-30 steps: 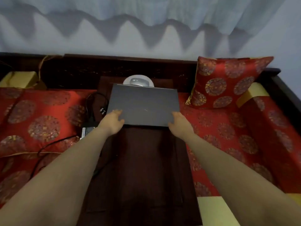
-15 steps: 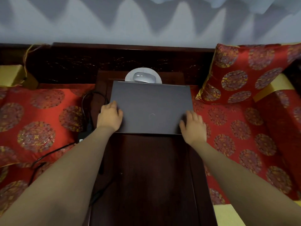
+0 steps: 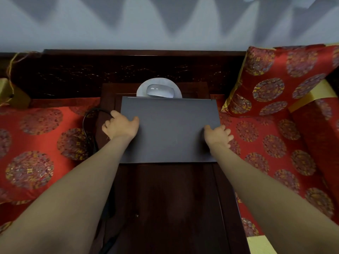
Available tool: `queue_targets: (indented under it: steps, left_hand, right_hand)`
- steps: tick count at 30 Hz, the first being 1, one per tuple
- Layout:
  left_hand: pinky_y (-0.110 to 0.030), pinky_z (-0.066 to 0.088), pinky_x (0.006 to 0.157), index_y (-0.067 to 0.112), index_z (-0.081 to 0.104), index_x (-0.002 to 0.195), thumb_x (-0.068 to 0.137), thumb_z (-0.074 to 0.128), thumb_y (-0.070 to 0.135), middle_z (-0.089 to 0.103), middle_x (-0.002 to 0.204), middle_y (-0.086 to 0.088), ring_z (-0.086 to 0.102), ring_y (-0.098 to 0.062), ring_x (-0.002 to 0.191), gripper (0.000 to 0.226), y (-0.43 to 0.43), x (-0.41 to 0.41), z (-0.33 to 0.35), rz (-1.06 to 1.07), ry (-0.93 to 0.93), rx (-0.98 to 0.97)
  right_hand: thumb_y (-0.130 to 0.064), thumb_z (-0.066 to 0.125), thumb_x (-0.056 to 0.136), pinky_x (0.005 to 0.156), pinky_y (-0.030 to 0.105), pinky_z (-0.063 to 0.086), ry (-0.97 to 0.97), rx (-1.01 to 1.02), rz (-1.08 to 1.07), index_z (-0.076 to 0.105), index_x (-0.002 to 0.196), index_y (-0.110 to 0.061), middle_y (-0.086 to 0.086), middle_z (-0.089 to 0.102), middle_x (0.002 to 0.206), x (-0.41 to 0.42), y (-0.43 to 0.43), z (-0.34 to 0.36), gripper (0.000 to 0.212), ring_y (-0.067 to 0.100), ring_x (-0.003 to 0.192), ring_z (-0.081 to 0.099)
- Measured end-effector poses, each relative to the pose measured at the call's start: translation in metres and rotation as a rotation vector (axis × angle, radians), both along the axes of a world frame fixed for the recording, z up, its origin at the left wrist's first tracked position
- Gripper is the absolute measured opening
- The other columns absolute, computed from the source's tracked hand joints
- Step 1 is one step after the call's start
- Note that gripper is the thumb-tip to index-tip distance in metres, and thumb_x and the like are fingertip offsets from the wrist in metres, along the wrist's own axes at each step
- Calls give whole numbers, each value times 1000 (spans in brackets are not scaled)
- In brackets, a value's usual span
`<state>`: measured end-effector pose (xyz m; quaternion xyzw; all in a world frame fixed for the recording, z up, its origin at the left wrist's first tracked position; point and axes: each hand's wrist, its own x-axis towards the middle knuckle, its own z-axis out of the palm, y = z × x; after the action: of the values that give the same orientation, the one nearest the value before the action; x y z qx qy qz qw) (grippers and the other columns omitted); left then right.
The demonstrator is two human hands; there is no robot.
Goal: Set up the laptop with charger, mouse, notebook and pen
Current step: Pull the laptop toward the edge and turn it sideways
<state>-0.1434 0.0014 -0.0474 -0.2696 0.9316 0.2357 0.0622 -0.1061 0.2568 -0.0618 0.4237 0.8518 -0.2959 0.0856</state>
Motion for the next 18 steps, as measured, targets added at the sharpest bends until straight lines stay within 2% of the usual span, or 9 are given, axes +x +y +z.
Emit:
queue_targets:
  steps: [5,9,11,13,15,18]
  left_hand:
    - [-48,22,109,-1,37,132,76,61,52,44,140,-23,33,-40,133,80,5,-4,3,105,-91,76]
    - [-46,24,108,1,44,132,74,58,57,40,143,-20,29,-37,134,82,8,0,2,145,-154,137]
    - [-46,25,107,3,45,132,74,57,60,40,143,-19,28,-36,135,82,8,1,5,157,-175,162]
    - [-47,27,107,3,46,132,73,58,60,42,142,-18,31,-36,134,83,8,4,7,172,-157,199]
    - [-46,35,106,5,52,126,69,63,58,50,136,-16,42,-36,127,79,8,9,11,201,-88,292]
    - [-42,52,91,7,59,113,69,71,44,63,119,-11,61,-32,105,59,10,19,23,225,38,530]
  right_hand:
    - [-49,44,90,108,53,21,-23,-30,-90,27,142,-3,16,26,148,-12,6,-2,72,38,135,22]
    - [-50,42,91,109,52,21,-6,-64,-146,27,142,-4,18,27,147,-16,16,-3,70,40,134,27]
    - [-57,44,89,111,53,23,9,-93,-151,32,141,-6,19,28,147,-16,23,-4,74,40,134,27]
    - [-65,50,83,110,55,26,45,-111,-157,41,137,-9,19,34,144,-13,30,-3,78,41,132,31]
    - [-72,56,73,106,56,33,100,-165,-177,51,130,-12,18,45,136,-8,39,-7,83,41,126,39]
    - [-85,57,42,95,55,45,194,-254,-247,62,113,-14,14,60,121,-3,59,-22,100,39,110,54]
